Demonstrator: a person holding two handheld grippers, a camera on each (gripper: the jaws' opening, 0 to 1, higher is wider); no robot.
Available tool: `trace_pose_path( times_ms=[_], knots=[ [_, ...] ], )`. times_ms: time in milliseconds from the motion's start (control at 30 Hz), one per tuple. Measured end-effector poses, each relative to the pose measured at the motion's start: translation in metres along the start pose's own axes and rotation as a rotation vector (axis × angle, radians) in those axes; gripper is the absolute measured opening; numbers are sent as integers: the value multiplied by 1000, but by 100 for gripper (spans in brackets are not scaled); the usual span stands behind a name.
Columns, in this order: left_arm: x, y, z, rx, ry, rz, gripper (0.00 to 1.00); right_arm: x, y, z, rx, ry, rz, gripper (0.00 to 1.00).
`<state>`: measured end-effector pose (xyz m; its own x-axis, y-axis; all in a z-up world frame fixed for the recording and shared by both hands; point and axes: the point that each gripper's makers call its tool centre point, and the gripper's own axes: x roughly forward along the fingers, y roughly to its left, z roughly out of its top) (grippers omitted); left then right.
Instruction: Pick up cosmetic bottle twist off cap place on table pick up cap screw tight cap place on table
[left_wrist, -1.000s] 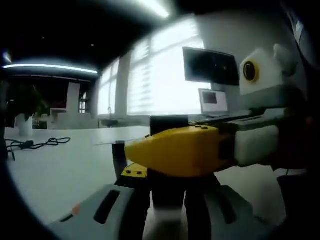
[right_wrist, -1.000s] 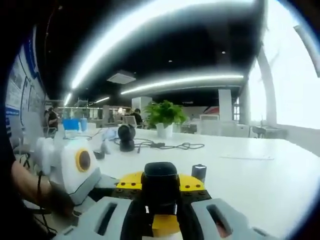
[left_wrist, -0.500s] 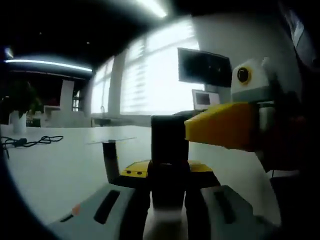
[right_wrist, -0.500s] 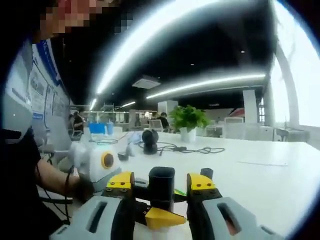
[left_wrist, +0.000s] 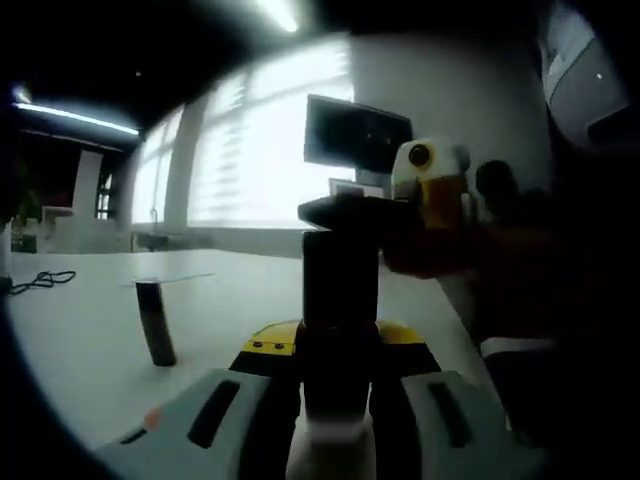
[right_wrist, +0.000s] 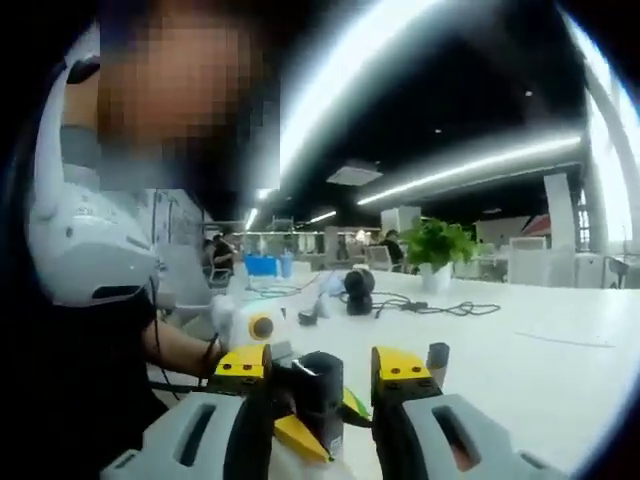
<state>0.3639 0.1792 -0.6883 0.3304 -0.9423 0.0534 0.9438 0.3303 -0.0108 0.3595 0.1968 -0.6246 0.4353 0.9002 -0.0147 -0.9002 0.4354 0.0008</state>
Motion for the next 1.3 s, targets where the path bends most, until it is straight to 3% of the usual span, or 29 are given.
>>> trace_pose_path(
  times_ms=[233,500,700,1100,1300],
  knots=[
    [0,-12,0,-4,-2,-60,16,1,11,-11,10,39,87,32],
    [-1,-27,0,-14,-1,-143,15,-3,18,-12,30,28,179,30],
    [-3,-46,-1,-28,3,-236,15,0,32,-26,38,81,291,29],
    [-2,-45,-3,-32,4,-244,15,12,50,-31,48,92,411,23],
    [-2,-44,-4,-34,4,-243,15,14,51,-34,33,100,420,18]
  ],
)
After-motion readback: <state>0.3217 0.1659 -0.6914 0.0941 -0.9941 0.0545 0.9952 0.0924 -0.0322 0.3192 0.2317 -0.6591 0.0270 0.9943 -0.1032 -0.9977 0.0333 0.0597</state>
